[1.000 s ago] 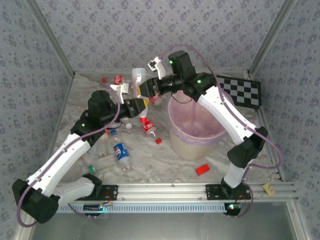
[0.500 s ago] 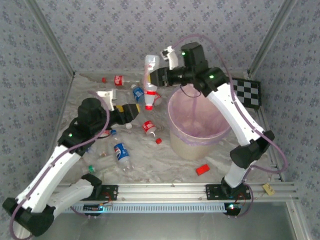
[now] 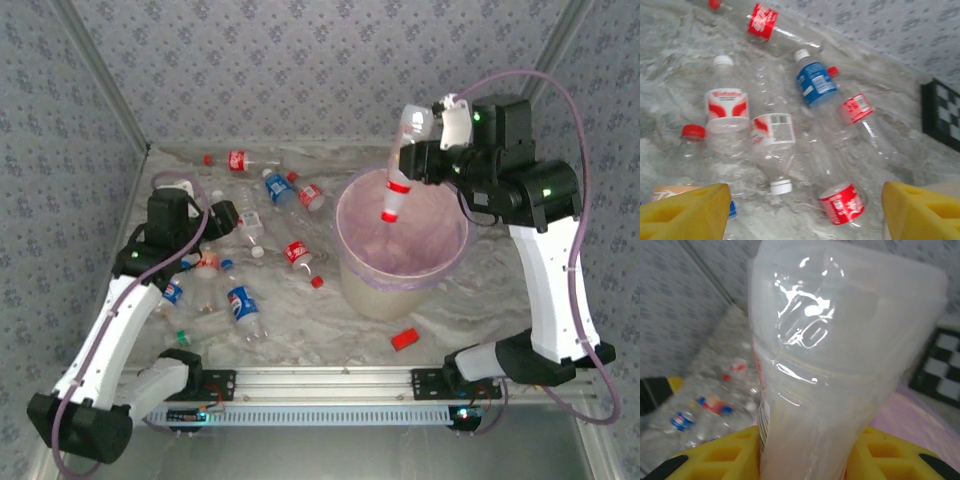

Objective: Put the plastic bottles in the bin

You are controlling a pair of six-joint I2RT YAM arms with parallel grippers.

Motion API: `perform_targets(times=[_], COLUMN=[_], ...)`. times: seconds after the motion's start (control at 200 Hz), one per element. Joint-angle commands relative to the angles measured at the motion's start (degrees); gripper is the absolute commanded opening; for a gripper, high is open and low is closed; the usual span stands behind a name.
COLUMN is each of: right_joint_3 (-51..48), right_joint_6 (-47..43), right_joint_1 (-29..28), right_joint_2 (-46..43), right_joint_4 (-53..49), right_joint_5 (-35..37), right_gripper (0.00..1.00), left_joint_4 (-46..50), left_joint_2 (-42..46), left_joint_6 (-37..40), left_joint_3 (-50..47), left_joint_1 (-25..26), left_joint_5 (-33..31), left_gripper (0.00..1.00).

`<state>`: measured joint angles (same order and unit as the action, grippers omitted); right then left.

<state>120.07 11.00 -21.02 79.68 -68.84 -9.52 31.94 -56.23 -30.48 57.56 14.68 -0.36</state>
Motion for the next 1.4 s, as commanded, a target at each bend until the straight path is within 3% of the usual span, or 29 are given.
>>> perform_targets(times=[0.0, 0.195, 0.405, 0.635, 0.76, 0.935, 1.04, 1.209, 1.284, 1.399], right_joint_3=[-3.4, -8.2, -16.5, -29.7, -39.0, -49.7, -51.2, -50.1, -49.1, -46.0], right_joint_6=[-3.4, -4.1, -3.5, 0.3, 2.0, 4.5, 4.2, 3.4, 3.1, 3.4], right_joint_1=[-2.4, -5.0, -7.5, -10.3, -11.0, -10.9, -10.9, -11.2, -11.2, -11.2], right_joint_2=[1.3, 3.8, 4.3, 3.7, 2.0, -0.9, -1.5, -4.5, -6.0, -7.9], right_joint_4=[-11.3, -15.1, -12.9, -4.3, 5.9, 16.8, 18.4, 15.0, 12.6, 8.6], right_joint_5=[8.9, 16.4, 16.0, 15.1, 10.4, 10.5, 10.5, 12.8, 13.6, 13.8], right_gripper=[0.39, 0.38, 0.39, 0.40, 0.42, 0.46, 0.51, 0.77, 0.84, 0.88], left_joint_4=[1.2, -0.5, -2.1, 1.9, 3.0, 2.5, 2.2, 3.1, 4.9, 6.5], left_joint_2=[-2.5, -9.1, -13.8, -14.6, -15.9, -21.4, -24.6, -26.3, -26.5, -25.4], left_joint_6=[3.1, 5.8, 5.3, 7.9, 9.4, 9.4, 10.2, 11.6, 12.0, 12.5], left_joint_3=[0.2, 0.0, -2.5, -2.8, -1.7, 0.9, 2.5, 4.1, 5.3, 6.6], left_joint_1=[-0.4, -1.5, -4.0, -4.2, -4.5, -4.7, -4.7, -4.7, -4.2, -3.4], left_joint_5=[-2.7, -4.0, -1.1, -4.6, -4.4, -3.7, -4.0, -4.6, -6.4, -7.0], left_gripper=[0.80, 0.83, 0.79, 0.78, 0.77, 0.74, 0.74, 0.75, 0.83, 0.85])
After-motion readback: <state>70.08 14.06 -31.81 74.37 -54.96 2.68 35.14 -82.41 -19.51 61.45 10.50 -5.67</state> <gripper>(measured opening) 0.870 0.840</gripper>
